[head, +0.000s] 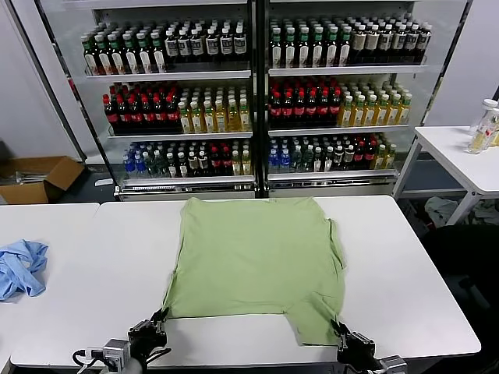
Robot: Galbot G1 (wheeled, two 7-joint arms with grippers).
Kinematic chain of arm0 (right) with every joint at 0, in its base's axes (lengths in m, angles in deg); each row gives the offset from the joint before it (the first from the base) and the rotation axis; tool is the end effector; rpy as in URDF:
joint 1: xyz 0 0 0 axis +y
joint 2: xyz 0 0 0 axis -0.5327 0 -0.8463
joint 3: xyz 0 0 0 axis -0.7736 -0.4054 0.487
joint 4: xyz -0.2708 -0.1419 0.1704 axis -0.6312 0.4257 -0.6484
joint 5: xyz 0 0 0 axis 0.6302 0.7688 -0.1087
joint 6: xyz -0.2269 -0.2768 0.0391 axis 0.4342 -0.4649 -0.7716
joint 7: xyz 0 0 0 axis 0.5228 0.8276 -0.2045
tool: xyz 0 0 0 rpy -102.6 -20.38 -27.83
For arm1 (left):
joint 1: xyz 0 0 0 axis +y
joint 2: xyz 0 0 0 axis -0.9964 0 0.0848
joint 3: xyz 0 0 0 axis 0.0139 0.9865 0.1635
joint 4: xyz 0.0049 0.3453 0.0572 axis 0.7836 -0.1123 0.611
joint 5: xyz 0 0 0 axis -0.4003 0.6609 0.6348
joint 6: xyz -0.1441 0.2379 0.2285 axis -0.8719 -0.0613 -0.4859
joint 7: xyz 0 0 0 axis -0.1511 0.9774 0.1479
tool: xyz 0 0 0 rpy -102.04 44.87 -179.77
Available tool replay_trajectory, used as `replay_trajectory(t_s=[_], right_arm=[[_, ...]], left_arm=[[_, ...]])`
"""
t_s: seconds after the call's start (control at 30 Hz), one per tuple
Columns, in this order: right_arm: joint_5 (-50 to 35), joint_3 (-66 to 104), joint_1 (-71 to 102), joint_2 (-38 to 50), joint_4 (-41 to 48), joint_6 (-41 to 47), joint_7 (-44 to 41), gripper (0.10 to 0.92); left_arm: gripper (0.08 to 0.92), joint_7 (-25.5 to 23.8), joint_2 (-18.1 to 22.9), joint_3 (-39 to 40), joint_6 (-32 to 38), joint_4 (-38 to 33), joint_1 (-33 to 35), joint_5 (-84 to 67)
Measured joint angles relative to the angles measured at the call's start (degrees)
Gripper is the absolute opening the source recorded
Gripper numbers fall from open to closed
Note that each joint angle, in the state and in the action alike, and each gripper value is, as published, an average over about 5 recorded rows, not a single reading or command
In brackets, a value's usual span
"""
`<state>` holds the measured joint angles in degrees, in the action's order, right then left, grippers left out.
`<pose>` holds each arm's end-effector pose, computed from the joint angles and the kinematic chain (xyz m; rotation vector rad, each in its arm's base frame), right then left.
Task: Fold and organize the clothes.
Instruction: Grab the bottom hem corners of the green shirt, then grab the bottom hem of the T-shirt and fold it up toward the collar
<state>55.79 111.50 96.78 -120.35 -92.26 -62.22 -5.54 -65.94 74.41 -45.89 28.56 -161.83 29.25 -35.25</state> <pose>0.1428 -0.0609 -0.2963 0.2927 -2.5605 0.0062 0.1706 0.0665 -0.3016 -0.1254 -2.6024 -0.0889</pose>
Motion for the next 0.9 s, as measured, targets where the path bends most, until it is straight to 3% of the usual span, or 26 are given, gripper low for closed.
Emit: replay_trajectory(t_s=[0.63,0.9], right_arm=[[-0.71,11.76,15.68,2.11,-15.91,2.35,-2.62,0.106],[-1.46,11.32,11.36,1.91,-16.82,3.48,-2.17,0.106]], left_arm=[[0.081,4.73,-3.9,-6.8,-2.44,-17.17,20.14,1.32],[0.081,4.18,-5.43,-11.06,-2.98,-19.49,19.36,-1.71]])
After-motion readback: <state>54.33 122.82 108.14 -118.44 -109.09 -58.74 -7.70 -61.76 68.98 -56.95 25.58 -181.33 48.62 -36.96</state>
